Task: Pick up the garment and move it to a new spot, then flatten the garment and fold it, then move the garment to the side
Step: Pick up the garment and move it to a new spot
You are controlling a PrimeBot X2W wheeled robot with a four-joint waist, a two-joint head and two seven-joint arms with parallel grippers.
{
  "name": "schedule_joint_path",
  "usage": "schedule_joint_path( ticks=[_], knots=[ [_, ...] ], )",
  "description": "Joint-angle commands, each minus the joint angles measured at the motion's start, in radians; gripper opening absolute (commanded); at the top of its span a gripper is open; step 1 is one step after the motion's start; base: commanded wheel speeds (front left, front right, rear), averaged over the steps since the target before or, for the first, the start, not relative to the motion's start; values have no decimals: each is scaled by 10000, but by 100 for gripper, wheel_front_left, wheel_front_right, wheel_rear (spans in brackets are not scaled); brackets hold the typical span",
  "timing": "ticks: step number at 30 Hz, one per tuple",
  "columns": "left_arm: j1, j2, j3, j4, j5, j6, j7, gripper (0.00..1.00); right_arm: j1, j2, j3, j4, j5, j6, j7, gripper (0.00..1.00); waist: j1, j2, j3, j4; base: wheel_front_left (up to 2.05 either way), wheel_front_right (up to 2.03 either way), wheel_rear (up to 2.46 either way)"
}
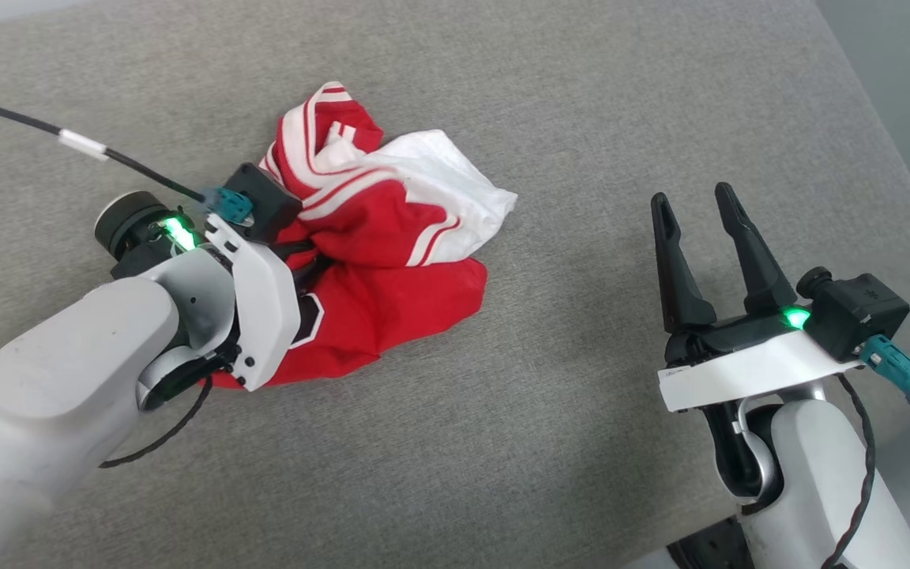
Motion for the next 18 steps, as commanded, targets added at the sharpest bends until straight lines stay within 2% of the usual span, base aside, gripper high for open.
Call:
schedule_joint_path(
  ticks=[1, 7, 10, 11, 13, 14, 18],
  knots=[
    [493, 1, -139, 163, 442, 22, 478, 0, 8, 5, 89, -87, 147, -3, -50, 100, 0, 0, 125, -163, 0, 0, 0],
    [835, -49, -255, 415, 1112, 23, 1077, 0, -54, 7, 140, -175, 328, -3, -50, 100, 0, 0, 323, -405, 0, 0, 0],
    [731, -112, -283, 539, 1025, 32, 1159, 1, -14, 7, 81, -211, 334, -3, -50, 100, 0, 0, 376, -424, 0, 0, 0],
    [652, -121, -277, 522, 1011, 34, 1099, 9, 13, 5, 33, -209, 297, -3, -50, 100, 0, 0, 361, -375, 0, 0, 0],
    [399, -122, -236, 475, 1003, 32, 828, 45, 36, 8, -54, -155, 177, -3, -50, 100, 0, 0, 296, -221, 0, 0, 0],
    [269, -125, -206, 439, 1012, 34, 659, 100, 16, 12, -83, -133, 107, -1, -50, 100, 0, 0, 240, -120, 0, 0, 0],
    [-210, -190, -77, 347, 495, 34, -340, 100, -51, 2, -280, -27, -245, -1, -50, 100, 0, 0, -98, 451, 0, 0, 0]
  ],
)
